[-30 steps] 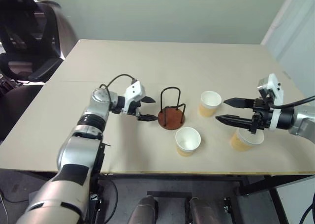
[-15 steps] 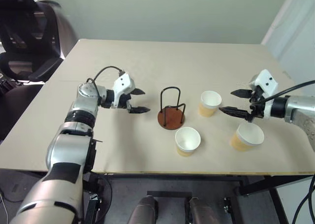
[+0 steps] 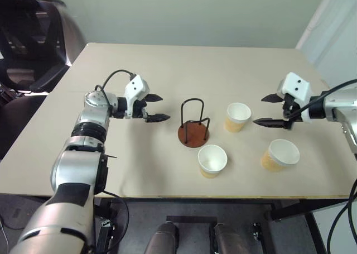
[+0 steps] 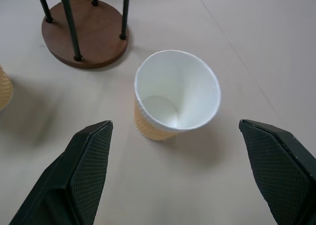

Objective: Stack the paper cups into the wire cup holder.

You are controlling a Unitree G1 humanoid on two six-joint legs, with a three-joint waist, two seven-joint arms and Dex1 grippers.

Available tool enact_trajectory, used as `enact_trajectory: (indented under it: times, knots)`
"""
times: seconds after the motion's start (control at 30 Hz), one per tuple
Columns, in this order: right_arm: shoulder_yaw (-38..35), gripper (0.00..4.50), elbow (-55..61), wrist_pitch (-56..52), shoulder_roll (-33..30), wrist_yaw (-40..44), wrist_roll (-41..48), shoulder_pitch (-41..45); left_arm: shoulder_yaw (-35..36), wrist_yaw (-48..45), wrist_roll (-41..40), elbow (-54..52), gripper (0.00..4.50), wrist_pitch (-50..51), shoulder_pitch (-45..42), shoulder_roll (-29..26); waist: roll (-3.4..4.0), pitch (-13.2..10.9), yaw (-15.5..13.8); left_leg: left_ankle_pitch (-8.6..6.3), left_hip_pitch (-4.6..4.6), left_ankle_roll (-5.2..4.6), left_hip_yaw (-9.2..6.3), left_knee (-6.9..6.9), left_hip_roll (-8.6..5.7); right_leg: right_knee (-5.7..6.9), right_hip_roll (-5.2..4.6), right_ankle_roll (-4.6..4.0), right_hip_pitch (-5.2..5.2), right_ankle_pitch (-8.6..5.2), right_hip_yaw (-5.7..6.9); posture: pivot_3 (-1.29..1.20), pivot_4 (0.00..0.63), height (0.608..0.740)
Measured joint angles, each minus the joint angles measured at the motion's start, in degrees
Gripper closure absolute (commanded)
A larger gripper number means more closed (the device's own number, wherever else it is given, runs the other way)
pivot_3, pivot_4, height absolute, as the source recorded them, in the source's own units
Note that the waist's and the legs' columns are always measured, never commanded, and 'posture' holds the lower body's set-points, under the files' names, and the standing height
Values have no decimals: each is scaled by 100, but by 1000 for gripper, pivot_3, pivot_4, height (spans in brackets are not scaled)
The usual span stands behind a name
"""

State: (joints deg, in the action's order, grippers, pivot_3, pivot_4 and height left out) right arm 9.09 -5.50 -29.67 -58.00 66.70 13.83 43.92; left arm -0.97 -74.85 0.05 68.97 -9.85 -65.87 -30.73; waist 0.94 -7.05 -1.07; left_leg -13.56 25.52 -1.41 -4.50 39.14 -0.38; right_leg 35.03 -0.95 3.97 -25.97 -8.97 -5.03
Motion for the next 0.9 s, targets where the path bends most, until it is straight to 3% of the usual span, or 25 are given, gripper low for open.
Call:
enact_trajectory:
  times: [0.17, 0.27, 0.43, 0.67, 0.9]
  knots:
    - [-249, 328, 318, -720, -610, 717, 452, -77, 2, 3, -7, -29, 22, 28, -6, 36, 1, -1, -27, 0, 11, 1, 1, -3, -1, 0, 0, -6, -7, -4, 3, 0, 150, 740]
    - [-642, 328, 985, -1206, -1062, 1094, 933, -479, 12, -1, -18, -35, 22, 40, -11, 40, 0, 0, -33, 1, 14, 5, 0, -3, 1, -2, 0, -24, -7, -16, 8, 0, 150, 740]
    - [-1053, 328, 1930, -1606, -1295, 1084, 1298, -1423, 20, -11, -42, -38, 22, 39, -23, 58, 0, 0, -31, 3, 13, 6, 3, 3, 0, 3, 0, -52, -6, -33, 4, 0, 150, 740]
    - [-1218, 328, 2518, -1188, -1516, 769, 986, -2532, 21, -8, -57, -35, 22, 41, -25, 94, 0, 0, -42, 6, 8, 1, 2, 19, -2, 6, -1, -34, 3, -22, -1, 0, 150, 740]
    - [-1286, 328, 2429, -668, -1719, 713, 662, -3009, 21, -6, -61, -34, 22, 43, -27, 137, 0, 0, -36, 9, 8, -5, 2, 40, -2, 6, 1, -8, 11, -6, -3, 0, 150, 740]
